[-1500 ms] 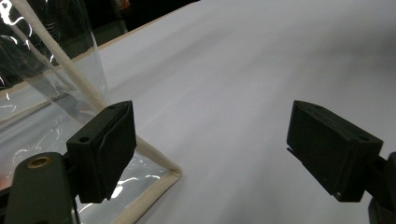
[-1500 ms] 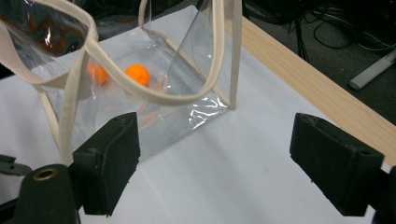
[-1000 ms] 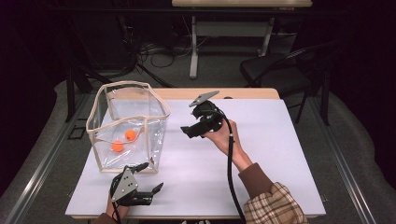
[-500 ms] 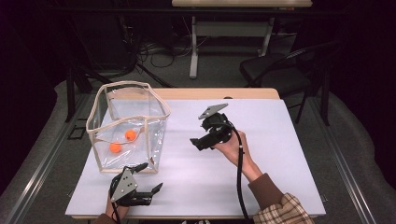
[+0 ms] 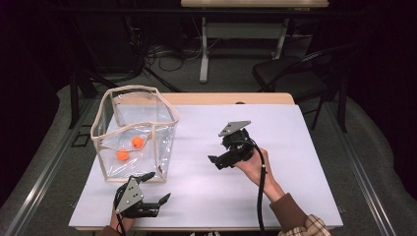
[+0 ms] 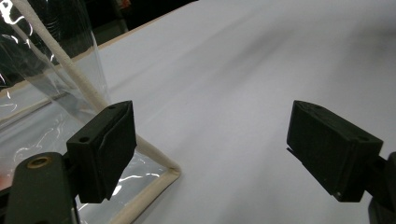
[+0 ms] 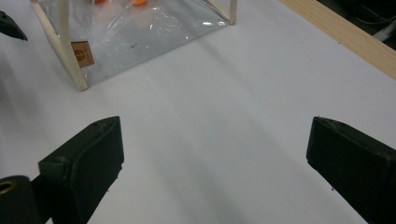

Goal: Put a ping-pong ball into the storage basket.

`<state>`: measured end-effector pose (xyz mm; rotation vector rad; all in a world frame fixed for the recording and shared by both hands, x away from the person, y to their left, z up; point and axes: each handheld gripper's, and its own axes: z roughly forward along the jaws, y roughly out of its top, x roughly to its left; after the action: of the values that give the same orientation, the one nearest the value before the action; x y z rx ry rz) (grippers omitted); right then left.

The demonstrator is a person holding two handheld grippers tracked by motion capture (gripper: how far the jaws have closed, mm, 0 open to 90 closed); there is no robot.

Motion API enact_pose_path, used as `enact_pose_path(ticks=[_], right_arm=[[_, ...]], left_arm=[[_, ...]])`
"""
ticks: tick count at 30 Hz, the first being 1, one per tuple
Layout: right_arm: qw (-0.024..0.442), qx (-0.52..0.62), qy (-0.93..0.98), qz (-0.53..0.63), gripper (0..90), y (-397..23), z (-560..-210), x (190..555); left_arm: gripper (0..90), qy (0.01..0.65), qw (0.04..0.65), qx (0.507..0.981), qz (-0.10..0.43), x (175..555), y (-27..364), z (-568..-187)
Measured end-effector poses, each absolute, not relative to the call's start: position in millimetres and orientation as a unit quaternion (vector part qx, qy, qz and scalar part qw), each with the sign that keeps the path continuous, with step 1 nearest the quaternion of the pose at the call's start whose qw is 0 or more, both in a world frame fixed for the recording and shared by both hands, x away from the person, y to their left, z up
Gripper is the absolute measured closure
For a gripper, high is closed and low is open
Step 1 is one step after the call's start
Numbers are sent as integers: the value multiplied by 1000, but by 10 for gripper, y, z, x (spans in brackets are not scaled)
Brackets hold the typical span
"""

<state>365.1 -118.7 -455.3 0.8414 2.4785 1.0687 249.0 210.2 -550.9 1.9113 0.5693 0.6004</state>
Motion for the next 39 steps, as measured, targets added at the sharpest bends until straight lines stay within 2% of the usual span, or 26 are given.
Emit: enact_pose_path(ticks=[39], right_arm=[[199,315,849,374,34,-1788,-5025,3043]], left_arm=[[159,238,503,792,250,2492,2104,-5508]])
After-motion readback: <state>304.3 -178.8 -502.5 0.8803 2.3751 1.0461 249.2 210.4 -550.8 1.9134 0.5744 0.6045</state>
